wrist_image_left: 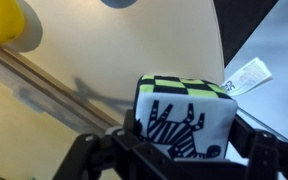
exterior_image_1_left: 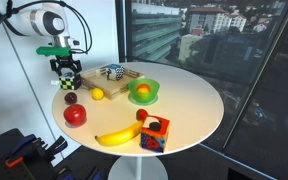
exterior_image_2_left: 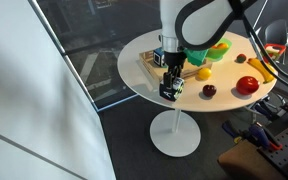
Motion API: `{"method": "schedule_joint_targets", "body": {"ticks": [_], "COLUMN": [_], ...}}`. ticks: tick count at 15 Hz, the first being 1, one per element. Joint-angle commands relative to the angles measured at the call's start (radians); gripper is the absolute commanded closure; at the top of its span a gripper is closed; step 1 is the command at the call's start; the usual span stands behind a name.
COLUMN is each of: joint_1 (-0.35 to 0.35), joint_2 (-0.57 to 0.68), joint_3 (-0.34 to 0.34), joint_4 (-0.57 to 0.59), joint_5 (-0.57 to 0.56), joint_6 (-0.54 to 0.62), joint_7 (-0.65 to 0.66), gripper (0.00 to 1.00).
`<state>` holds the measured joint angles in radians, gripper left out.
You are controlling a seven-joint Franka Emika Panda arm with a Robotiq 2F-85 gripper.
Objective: Pick up the block with a zebra image and put it in the wooden tray
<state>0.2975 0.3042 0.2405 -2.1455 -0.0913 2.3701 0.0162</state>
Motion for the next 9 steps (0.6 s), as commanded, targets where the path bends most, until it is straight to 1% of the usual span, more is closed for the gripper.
{"method": "schedule_joint_targets", "body": {"ticks": [1, 5, 7, 8, 9], "joint_1": [0.007, -0.009, -0.019, -0.025, -0.030], "joint_2": [0.010, -0.025, -0.043, -0.055, -0.069], "joint_3": [-0.005, 0.009, 0.017, 0.020, 0.022], "joint_4": [0.027, 0.035, 0.044, 0.047, 0.052], "joint_5": [-0.018, 0.014, 0.036, 0.049, 0.064], "joint_6": [-0.015, -0.052, -0.073, -0.083, -0.096], "joint_7": [0.012, -0.036, -0.067, -0.085, -0.102], "gripper": [0.41, 0.68, 0.80, 0.81, 0.84]}}
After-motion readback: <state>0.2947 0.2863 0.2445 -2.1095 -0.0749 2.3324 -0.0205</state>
